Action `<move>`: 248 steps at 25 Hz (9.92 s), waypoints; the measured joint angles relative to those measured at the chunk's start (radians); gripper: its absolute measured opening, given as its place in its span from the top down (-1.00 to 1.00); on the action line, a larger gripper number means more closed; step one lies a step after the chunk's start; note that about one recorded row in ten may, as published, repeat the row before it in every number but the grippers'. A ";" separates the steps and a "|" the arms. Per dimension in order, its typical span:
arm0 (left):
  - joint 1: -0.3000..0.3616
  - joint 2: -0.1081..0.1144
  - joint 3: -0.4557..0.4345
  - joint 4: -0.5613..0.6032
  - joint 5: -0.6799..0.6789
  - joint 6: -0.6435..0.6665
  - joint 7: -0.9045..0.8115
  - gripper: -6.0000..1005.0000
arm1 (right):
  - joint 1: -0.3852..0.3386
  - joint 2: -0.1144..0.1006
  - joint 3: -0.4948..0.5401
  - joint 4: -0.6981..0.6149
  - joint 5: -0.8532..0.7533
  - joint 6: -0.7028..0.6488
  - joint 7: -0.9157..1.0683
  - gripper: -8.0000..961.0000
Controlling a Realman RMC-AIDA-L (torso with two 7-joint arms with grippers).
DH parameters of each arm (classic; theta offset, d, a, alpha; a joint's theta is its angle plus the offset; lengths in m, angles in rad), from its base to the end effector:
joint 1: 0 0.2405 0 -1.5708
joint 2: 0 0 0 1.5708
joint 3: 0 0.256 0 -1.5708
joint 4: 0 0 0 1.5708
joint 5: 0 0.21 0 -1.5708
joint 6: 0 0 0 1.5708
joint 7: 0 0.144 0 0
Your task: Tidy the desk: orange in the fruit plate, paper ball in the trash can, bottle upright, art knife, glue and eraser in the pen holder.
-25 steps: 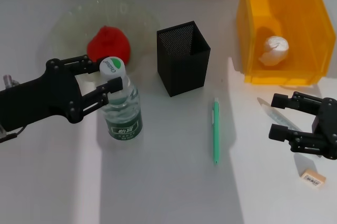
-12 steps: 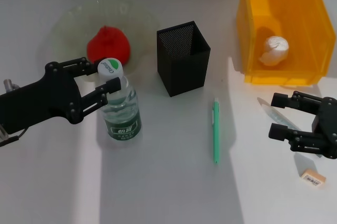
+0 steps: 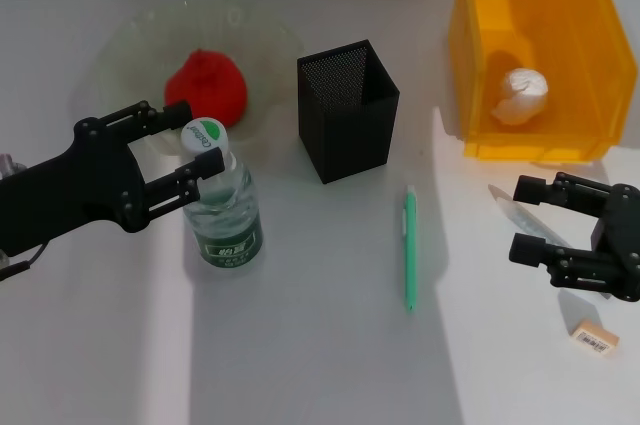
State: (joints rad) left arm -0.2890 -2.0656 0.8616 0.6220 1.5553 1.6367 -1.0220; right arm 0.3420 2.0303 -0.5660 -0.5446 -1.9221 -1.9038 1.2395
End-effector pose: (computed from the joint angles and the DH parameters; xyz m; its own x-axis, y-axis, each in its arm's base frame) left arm -0.2855 0.2764 0.0142 0.7194 0.0622 0.6918 0.3751 -0.8731 -0.3115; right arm 0.2972 0.2455 0.0265 0.6317 -0.3367 -0.6983 -0.4638 -0.8859 0.0075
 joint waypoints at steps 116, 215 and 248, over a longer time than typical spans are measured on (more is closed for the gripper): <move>-0.244 -0.002 0.285 0.463 0.334 0.245 -1.155 -0.53 | -0.112 -0.098 -0.024 0.034 -0.014 -0.016 -0.077 -0.67; 0.034 0.007 0.013 0.257 0.369 0.287 -0.387 -0.53 | 0.403 0.062 -0.575 -0.763 -0.606 0.116 1.718 -0.56; 0.008 0.004 0.022 0.246 0.404 0.242 -0.331 -0.53 | 0.736 0.057 -0.462 -0.215 -0.832 0.267 1.720 -0.52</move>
State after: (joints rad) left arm -0.2806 -2.0617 0.8836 0.8676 1.9590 1.8790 -1.3529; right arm 1.0783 2.0874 -1.0275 -0.7596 -2.7537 -1.6364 2.9599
